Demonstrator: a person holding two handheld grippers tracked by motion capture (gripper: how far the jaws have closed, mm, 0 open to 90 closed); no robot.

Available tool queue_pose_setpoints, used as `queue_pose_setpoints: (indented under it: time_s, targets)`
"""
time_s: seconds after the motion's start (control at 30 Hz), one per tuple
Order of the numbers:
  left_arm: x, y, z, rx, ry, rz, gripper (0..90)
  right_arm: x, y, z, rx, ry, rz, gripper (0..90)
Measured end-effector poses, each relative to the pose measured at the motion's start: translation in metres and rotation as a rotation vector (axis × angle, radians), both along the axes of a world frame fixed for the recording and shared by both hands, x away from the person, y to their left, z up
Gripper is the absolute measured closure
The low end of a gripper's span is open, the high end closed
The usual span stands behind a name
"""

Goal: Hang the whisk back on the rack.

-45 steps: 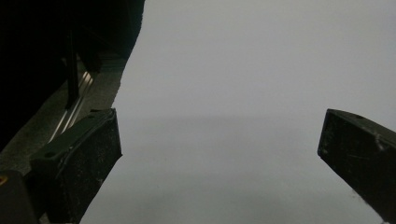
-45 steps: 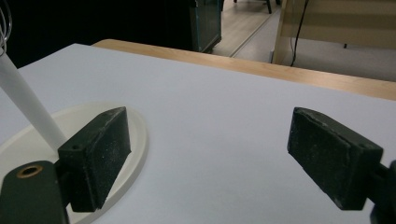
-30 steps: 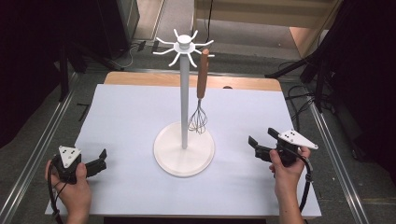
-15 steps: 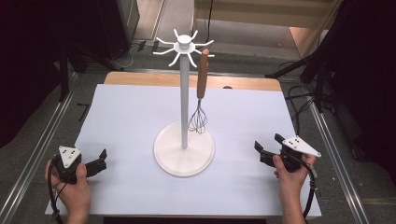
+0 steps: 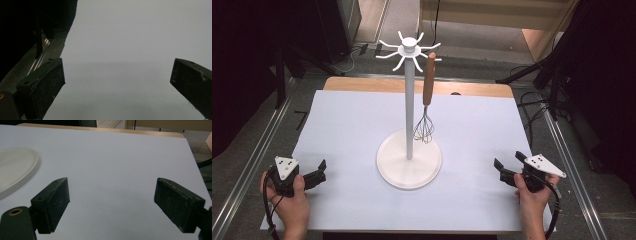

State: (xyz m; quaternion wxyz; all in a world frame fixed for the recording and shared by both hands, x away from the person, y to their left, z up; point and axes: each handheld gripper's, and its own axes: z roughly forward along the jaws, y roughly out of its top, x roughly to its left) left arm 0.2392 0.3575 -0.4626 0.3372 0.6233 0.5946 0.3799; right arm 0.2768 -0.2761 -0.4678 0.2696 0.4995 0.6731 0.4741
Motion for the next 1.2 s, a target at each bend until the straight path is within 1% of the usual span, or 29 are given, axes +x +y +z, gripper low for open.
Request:
queue_pose_setpoints:
  time_s: [0.03,0.13,0.27,0.43,0.6,0.77,1.07,1.17,1.2]
  targets:
    - [0.0,0.0,0.0,0.0,0.0,0.0,0.1,-0.002,-0.001,0.0,-0.004,-0.002,0.001,11.9]
    - [0.0,0.0,0.0,0.0,0.0,0.001,0.1,-0.006,-0.007,-0.002,0.009,-0.001,0.017,7.5]
    - [0.0,0.0,0.0,0.0,-0.001,0.001,0.0,-0.011,-0.016,-0.004,0.019,0.006,0.003,6.3]
    - [0.0,0.0,0.0,0.001,-0.001,0.001,0.1,-0.017,-0.024,-0.006,0.0,0.021,-0.003,2.7]
    - [0.0,0.0,0.0,-0.001,-0.001,0.001,0.1,-0.026,-0.033,-0.007,-0.01,0.019,-0.021,2.2]
    - [0.0,0.0,0.0,-0.002,0.0,0.0,0.1,-0.033,-0.043,-0.009,-0.009,0.025,-0.038,1.9]
    - [0.0,0.001,0.0,-0.007,-0.003,-0.001,0.1,-0.046,-0.052,-0.012,-0.025,0.027,-0.053,0.5]
    - [0.0,0.001,0.0,-0.005,-0.001,-0.001,0.1,-0.05,-0.057,-0.014,-0.017,0.027,-0.059,0.4]
    - [0.0,0.001,0.0,-0.007,-0.002,0.0,0.1,-0.051,-0.058,-0.015,-0.011,0.034,-0.063,0.4]
